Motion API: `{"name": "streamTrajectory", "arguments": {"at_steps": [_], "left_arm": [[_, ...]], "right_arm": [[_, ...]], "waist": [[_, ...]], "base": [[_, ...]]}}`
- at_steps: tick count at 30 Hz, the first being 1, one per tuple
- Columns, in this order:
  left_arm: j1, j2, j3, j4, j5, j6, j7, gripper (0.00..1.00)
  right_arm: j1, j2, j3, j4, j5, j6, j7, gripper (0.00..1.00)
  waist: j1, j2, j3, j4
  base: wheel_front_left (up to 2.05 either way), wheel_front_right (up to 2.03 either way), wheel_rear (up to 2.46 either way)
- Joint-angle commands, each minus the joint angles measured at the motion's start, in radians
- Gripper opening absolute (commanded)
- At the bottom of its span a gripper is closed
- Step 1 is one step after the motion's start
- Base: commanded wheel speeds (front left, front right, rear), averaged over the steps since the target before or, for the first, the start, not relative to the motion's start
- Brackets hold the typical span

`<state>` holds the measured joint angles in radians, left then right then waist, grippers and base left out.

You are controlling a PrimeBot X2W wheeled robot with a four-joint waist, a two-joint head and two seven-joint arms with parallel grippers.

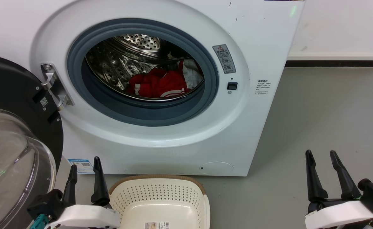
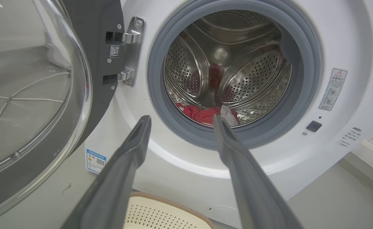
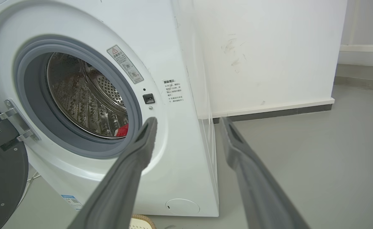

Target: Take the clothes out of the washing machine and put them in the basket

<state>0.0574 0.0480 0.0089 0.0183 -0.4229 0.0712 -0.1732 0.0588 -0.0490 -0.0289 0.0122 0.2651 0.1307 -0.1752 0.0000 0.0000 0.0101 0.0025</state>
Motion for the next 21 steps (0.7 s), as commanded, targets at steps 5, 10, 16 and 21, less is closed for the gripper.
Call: {"name": "streamTrajectory", "arguments": {"at_steps": [5, 10, 16, 21], "left_arm": [[0.013, 0.003, -0.004, -0.014, 0.063, 0.004, -0.020, 1.00], [0.018, 0.003, -0.006, -0.016, 0.095, 0.006, -0.029, 1.00], [0.030, 0.003, -0.008, -0.019, 0.140, 0.009, -0.043, 1.00], [0.038, 0.003, -0.012, -0.021, 0.176, 0.011, -0.054, 1.00]], "right_arm": [[0.011, -0.002, 0.000, -0.020, -0.068, 0.000, -0.019, 1.00], [0.017, -0.002, 0.001, -0.024, -0.104, 0.000, -0.028, 1.00], [0.026, -0.002, 0.002, -0.029, -0.151, 0.000, -0.041, 1.00], [0.030, -0.002, 0.004, -0.032, -0.191, 0.000, -0.051, 1.00]], "waist": [[0.0000, 0.0000, 0.001, 0.001], [0.0000, 0.0000, 0.002, 0.001], [0.0000, 0.0000, 0.001, 0.001], [0.0000, 0.0000, 0.000, -0.001]], "base": [[0.00, 0.00, 0.00], [0.00, 0.00, 0.00], [0.00, 0.00, 0.00], [0.00, 0.00, 0.00]]}}
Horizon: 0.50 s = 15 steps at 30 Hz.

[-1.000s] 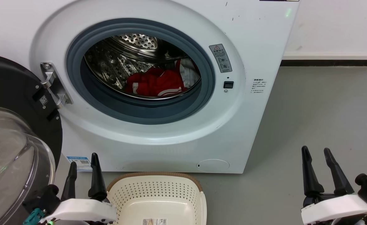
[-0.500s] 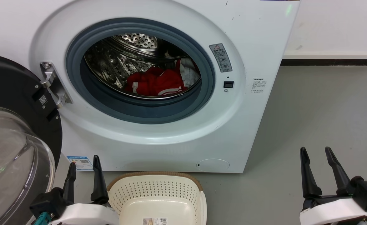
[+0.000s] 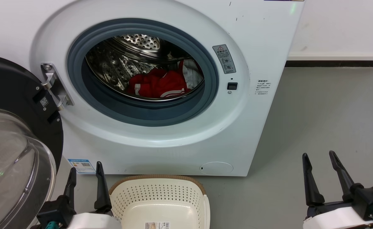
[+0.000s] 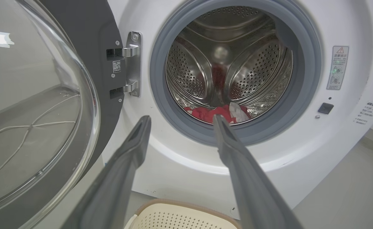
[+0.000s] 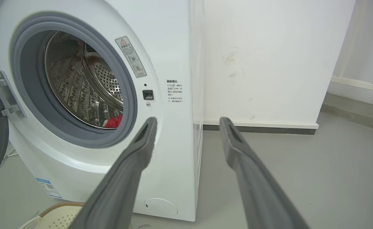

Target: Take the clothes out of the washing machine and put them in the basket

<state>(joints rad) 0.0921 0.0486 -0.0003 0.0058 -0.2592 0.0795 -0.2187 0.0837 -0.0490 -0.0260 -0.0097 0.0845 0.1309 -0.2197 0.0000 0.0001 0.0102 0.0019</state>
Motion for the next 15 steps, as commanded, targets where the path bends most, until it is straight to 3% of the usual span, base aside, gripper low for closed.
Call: {"name": "streamTrajectory", "arguments": {"at_steps": [1, 15], "left_arm": [[0.004, 0.002, -0.003, -0.009, 0.018, 0.003, -0.009, 1.00], [0.025, 0.002, -0.012, -0.012, 0.117, 0.019, -0.040, 1.00]], "right_arm": [[0.007, -0.002, 0.001, -0.011, -0.019, 0.000, -0.009, 1.00], [0.023, -0.002, 0.002, -0.024, -0.128, 0.000, -0.038, 1.00]], "waist": [[0.0000, -0.0001, 0.000, 0.000], [0.0000, -0.0001, 0.000, 0.002]], "base": [[0.00, 0.00, 0.00], [0.00, 0.00, 0.00]]}}
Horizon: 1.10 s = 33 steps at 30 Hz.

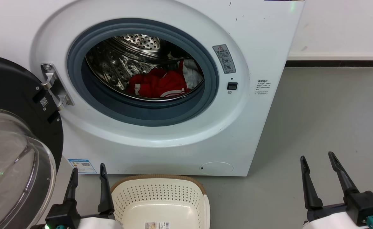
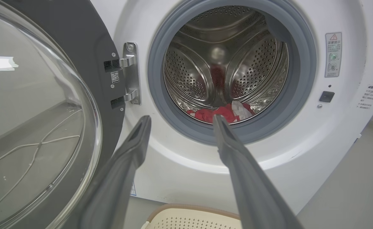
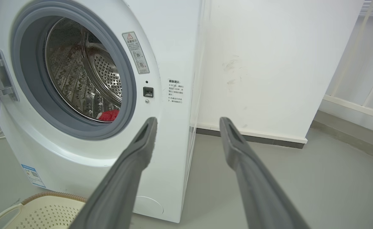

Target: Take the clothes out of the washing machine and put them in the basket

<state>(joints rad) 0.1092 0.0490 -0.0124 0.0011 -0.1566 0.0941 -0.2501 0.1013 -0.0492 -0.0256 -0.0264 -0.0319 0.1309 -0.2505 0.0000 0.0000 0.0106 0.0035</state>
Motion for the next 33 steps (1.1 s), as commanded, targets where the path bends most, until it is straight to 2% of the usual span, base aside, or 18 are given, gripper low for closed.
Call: {"name": "streamTrajectory", "arguments": {"at_steps": [1, 6, 33], "left_arm": [[0.009, 0.002, 0.000, -0.008, 0.019, 0.004, -0.010, 1.00], [0.017, 0.002, -0.002, -0.006, 0.041, 0.007, -0.018, 1.00], [-0.007, 0.002, 0.019, 0.042, 0.026, -0.024, -0.018, 1.00]], "right_arm": [[0.007, -0.002, 0.002, -0.008, -0.017, 0.000, -0.010, 1.00], [0.012, -0.002, 0.004, -0.011, -0.047, 0.000, -0.017, 1.00], [0.007, -0.002, 0.002, 0.020, 0.009, 0.000, -0.016, 1.00]], "waist": [[0.0000, 0.0000, 0.000, 0.000], [0.0000, 0.0000, 0.000, -0.001], [0.0000, 0.0000, 0.003, 0.002]], "base": [[0.00, 0.00, 0.00], [0.00, 0.00, 0.00], [0.00, 0.00, 0.00]]}}
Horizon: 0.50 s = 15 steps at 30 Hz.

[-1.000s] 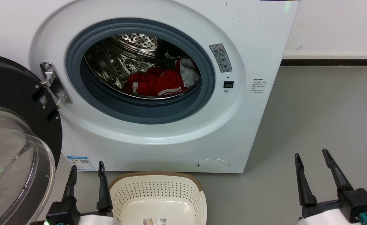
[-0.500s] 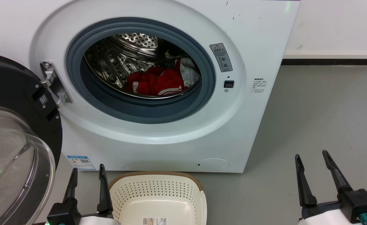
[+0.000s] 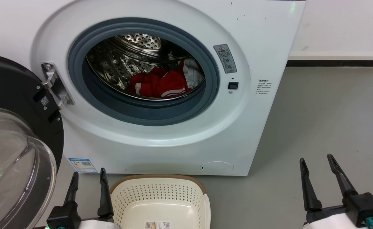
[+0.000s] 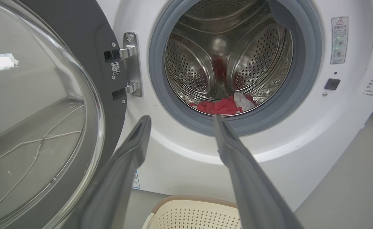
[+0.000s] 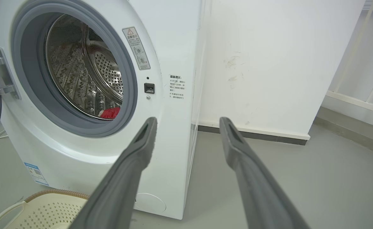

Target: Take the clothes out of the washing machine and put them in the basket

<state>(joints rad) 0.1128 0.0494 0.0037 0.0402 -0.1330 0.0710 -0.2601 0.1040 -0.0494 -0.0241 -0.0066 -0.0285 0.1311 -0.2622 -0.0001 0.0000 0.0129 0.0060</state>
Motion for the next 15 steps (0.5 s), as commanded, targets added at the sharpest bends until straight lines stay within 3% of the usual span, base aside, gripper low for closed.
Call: {"name": "streamTrajectory", "arguments": {"at_steps": [1, 15], "left_arm": [[-0.014, 0.001, 0.003, 0.005, 0.003, -0.003, -0.008, 1.00], [-0.183, 0.002, 0.031, 0.130, 0.029, -0.062, -0.006, 1.00]], "right_arm": [[0.003, -0.002, -0.001, 0.000, 0.005, 0.000, -0.004, 1.00], [-0.039, -0.002, 0.006, -0.012, 0.007, -0.001, -0.004, 1.00]], "waist": [[0.0001, 0.0000, 0.001, -0.001], [0.0001, 0.0000, 0.075, -0.021]], "base": [[0.00, 0.00, 0.00], [0.00, 0.00, 0.00]]}}
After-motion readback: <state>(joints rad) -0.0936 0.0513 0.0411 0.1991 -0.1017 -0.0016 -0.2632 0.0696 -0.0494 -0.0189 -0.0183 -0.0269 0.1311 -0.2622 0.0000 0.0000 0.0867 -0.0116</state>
